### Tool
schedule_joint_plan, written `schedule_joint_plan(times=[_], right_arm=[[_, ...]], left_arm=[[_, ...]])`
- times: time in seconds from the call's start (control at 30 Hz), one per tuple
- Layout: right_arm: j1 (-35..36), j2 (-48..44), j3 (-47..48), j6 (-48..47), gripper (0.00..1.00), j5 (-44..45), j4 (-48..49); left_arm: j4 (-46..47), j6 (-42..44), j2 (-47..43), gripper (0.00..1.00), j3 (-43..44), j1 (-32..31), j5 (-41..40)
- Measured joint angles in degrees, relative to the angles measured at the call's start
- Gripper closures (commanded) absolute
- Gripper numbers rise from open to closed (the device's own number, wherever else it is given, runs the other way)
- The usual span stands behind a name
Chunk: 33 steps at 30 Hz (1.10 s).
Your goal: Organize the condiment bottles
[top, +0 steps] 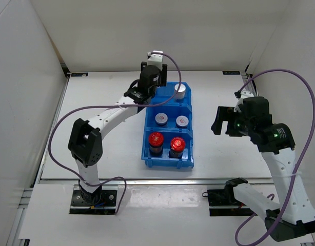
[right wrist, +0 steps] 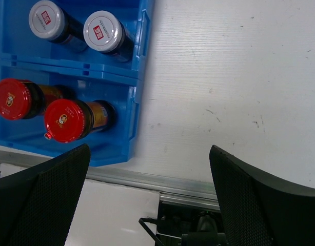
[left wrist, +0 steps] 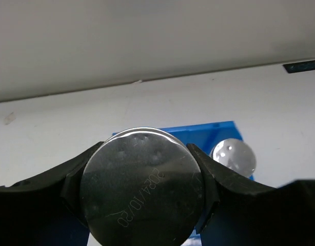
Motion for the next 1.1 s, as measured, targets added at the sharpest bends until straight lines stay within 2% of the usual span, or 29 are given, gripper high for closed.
schedule_joint_plan(times=[0.13, 0.3, 0.33, 0.43, 0.57, 0.6, 0.67, 0.7, 0.73, 0.97, 1.1], right_arm=[[0.0, -0.5, 0.0, 0.0, 0.0, 0.4, -0.5], [0.0, -1.7, 0.0, 0.0, 0.0, 0.8, -1.4], [0.0, -1.9, -0.1, 0.0, 0.0, 0.8, -1.4], [0.0, -2.4, -0.2, 0.0, 0.0, 0.8, -1.5], [0.0, -2.4, -0.3, 0.0, 0.0, 1.0, -1.5], [0.0, -2.4, -0.3, 0.0, 0.0, 1.2, -1.5], [0.0, -2.4, -0.3, 0.0, 0.0, 1.2, -1.6], [0.0, -2.4, -0.3, 0.0, 0.0, 1.3, -1.6], [0.0, -2.4, -0.3, 0.0, 0.0, 1.4, -1.6], [0.0, -2.4, -0.3, 0.1, 0.0, 2.3, -2.1], [0.0, -1.8, -0.3, 0.6, 0.0, 2.4, -2.5]], left_arm=[[1.7, 0.6, 4.0, 0.74, 2.4, -1.6, 0.0], [1.4, 0.3, 10.5, 0.67, 2.9, -1.5, 0.0], [0.9, 0.3, 11.8, 0.62, 2.9, -1.5, 0.0], [-1.4, 0.3, 15.3, 0.57, 3.9, -1.2, 0.0], [-3.8, -0.5, 16.9, 0.39, 4.3, -1.1, 0.2], [-4.1, -0.8, 16.9, 0.25, 4.3, -1.0, 0.4], [-4.0, -1.5, 16.9, 0.13, 4.4, -0.8, 0.6], [-3.7, -2.0, 16.8, 0.04, 4.4, -0.6, 0.8], [-3.5, -2.4, 16.7, 0.0, 4.5, -0.4, 1.3], [-4.7, -4.8, 13.7, 0.0, 4.7, 1.8, 4.3], [-9.2, -2.3, 7.0, 0.0, 3.9, 2.3, 3.0]])
